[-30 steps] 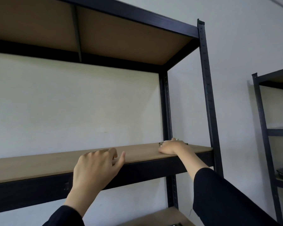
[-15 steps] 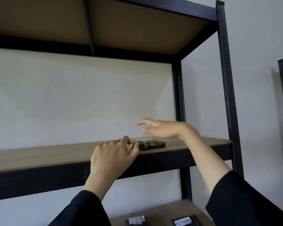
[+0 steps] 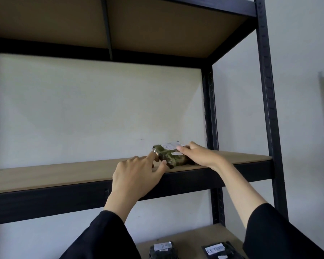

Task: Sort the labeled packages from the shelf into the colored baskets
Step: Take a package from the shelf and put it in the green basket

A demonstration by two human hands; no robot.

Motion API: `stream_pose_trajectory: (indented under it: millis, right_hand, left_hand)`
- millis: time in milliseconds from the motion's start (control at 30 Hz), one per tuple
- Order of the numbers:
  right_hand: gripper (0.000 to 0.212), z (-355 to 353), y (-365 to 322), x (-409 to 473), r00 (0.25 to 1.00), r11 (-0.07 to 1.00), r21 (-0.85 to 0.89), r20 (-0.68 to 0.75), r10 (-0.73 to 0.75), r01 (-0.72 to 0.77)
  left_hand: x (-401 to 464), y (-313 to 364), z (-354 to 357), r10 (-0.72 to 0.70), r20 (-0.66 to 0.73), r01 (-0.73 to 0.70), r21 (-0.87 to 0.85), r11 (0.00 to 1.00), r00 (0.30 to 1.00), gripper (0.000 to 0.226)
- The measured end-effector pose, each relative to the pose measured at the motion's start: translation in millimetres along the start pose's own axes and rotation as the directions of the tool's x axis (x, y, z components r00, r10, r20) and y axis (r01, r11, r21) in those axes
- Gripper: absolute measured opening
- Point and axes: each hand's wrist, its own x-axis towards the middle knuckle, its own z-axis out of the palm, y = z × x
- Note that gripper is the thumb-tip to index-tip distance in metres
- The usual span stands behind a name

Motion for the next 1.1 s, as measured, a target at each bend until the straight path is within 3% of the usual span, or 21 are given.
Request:
stream_pose_trajectory:
  millis: [167,300,500,633,767,900,1100]
  right_hand:
    - [0.045,-7,11,1,0.995,0.922,0.378,-0.07,-0.068,0.089]
    - [0.043,-9,16,2,0.994,0.805,0.583,-0.056,-0.09,0.106]
    - [0.047,-5,-2,-15,0.994,0.748,0.656,-0.055,-0.092,0.105]
    - [0.051,8,-15,-33,0.988,0.736,0.66,-0.118,-0.099,0.152]
    - [0.033,32,-53,-58,0.979,0.605,0.772,-0.116,-0.165,0.194]
    - [0.027,67,-115,-93,0.977,0.545,0.815,-0.113,-0.182,0.196]
    - [0.029,153,-233,-172,0.972,0.456,0.889,0.065,-0.227,0.047]
  left_hand:
    - [2,-2,5,0.002,-0.025,-0.002,-0.017,1.0,1.0,0.041]
    - [2,-1,4,0.004,-0.018,-0.004,0.008,1.0,1.0,0.041]
    - [-1,-5,-6,0.078,0.095,-0.079,0.005,0.997,0.992,0.044]
    - [-8,-23,-21,0.146,0.235,-0.124,-0.106,0.987,0.961,0.049]
    - [-35,-72,-48,0.102,0.218,-0.076,-0.128,0.989,0.971,0.04]
    - [-89,-145,-90,0.058,0.241,-0.028,-0.127,0.991,0.969,0.028]
    - [-207,-246,-188,-0.099,0.198,0.111,-0.048,0.993,0.975,0.024]
